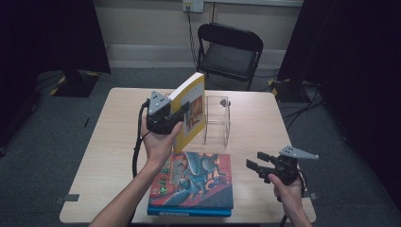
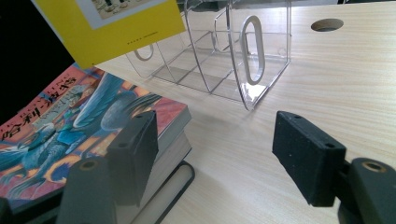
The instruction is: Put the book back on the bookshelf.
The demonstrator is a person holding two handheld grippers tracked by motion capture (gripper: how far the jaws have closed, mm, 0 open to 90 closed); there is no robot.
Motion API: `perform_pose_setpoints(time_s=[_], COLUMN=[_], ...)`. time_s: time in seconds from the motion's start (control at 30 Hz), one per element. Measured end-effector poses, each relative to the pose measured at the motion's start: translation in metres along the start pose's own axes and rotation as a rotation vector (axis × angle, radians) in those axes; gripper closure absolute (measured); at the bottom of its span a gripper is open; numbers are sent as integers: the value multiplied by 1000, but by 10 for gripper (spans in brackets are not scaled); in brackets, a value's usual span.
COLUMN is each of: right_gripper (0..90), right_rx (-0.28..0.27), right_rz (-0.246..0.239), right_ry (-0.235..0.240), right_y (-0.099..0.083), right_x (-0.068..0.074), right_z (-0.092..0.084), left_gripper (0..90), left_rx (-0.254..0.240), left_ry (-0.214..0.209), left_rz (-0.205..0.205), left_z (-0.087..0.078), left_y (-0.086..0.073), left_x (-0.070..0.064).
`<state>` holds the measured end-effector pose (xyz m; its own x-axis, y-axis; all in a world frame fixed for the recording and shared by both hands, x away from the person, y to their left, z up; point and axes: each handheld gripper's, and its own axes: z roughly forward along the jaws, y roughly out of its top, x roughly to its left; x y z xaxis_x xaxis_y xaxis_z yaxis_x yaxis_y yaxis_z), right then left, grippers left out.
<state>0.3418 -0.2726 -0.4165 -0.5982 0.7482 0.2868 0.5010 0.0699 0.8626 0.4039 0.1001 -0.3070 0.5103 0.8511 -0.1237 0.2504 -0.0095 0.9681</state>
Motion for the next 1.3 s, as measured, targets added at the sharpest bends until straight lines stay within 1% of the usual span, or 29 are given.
perform_pose_setpoints(time_s=[0.1,0.13,0.17,0.2,0.23,0.27,0.33,0.4,0.43,0.5,0.53,0.57,0.67,0.8,0.87,0.97,1.03,1.17,1.3], right_gripper=[313,304,294,287,281,266,249,204,197,201,196,195,195,199,202,204,205,207,210], right_rx=[13,27,47,59,74,88,125,180,198,209,223,227,247,272,272,269,269,265,265], right_rz=[-7,-18,-45,-57,-68,-72,-71,-65,-62,-66,-62,-62,-69,-90,-97,-95,-91,-92,-91], right_ry=[-11,-18,-33,-49,-59,-63,-74,-65,-70,-82,-82,-87,-96,-105,-105,-106,-107,-106,-106], right_y=[-2,-3,-5,-7,-9,-10,-14,-18,-20,-24,-25,-27,-30,-33,-34,-34,-34,-34,-34], right_x=[-1,-2,-2,-2,-2,-3,-6,-8,-10,-11,-12,-13,-15,-12,-11,-11,-12,-13,-13], right_z=[3,5,8,9,12,14,20,26,28,31,33,34,39,44,44,44,44,43,43], left_gripper=[758,758,758,758,758,758,758,758,758,758,758,758,757,757,757,757,757,757,757], left_rx=[-2,-2,-2,-5,-5,6,7,6,8,11,13,15,21,23,21,31,24,18,27], left_ry=[18,25,27,33,37,39,57,74,77,86,85,87,110,131,148,155,163,189,203], left_rz=[-4,-3,3,7,-2,-5,-22,-20,-17,-10,-27,-36,-40,-25,-24,-21,-21,-29,-30], left_z=[8,11,13,15,17,20,25,30,32,37,39,42,51,60,64,68,72,80,85], left_y=[0,0,0,-1,-1,-2,-4,-6,-7,-10,-11,-12,-15,-17,-17,-17,-17,-21,-27], left_x=[-1,-2,-2,-2,-2,-1,0,0,0,-1,-1,0,-3,-7,-7,-6,-5,-3,-3])
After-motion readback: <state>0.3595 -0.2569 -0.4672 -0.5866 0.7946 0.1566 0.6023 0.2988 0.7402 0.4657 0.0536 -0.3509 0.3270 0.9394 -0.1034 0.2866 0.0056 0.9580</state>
